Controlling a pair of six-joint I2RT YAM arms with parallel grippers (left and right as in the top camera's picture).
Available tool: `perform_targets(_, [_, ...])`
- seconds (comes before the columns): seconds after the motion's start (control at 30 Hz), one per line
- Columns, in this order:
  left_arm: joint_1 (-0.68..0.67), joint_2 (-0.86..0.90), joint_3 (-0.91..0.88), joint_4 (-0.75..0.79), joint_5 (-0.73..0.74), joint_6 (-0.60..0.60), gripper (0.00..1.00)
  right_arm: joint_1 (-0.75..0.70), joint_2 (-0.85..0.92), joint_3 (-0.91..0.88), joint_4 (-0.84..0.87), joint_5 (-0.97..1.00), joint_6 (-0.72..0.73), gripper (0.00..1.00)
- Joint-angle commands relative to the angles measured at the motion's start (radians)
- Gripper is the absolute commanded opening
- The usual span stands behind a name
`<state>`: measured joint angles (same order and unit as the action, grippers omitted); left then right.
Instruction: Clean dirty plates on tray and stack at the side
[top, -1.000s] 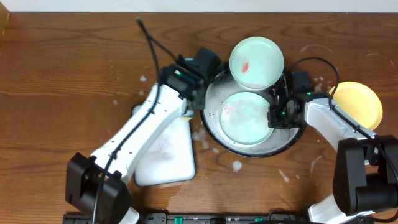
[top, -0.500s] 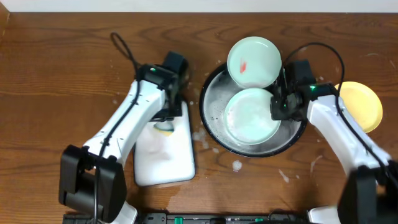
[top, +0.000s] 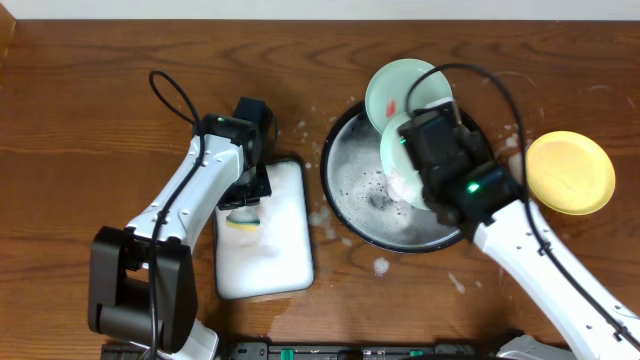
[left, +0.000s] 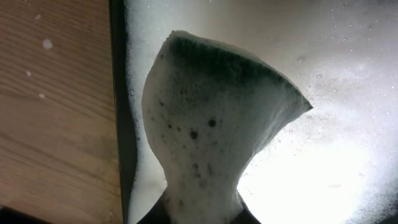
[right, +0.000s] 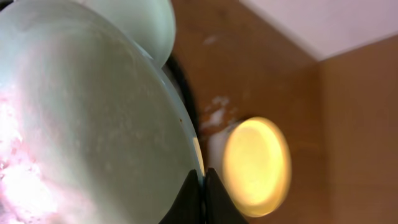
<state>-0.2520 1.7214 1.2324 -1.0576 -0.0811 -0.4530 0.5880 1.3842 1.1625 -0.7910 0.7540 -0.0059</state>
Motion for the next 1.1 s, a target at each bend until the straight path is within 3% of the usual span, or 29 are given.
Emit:
perform_targets(0.0, [0.004,0.003,-0.001,-0.002,-0.009,-0.016,0.17,0.077,-0.017,0.017,0.020,0.211,-0.154,0.01])
perform_targets(0.43, [0.004,0.003,-0.001,-0.003,-0.009,-0.016,0.17,0.305,-0.017,0.017,0.039,0.447,-0.423,0.01])
perform_targets(1.07, [0.004,0.003,-0.001,-0.003,-0.009,-0.015,0.17,0.317,-0.017,0.017,0.043,0.451,-0.436,0.01])
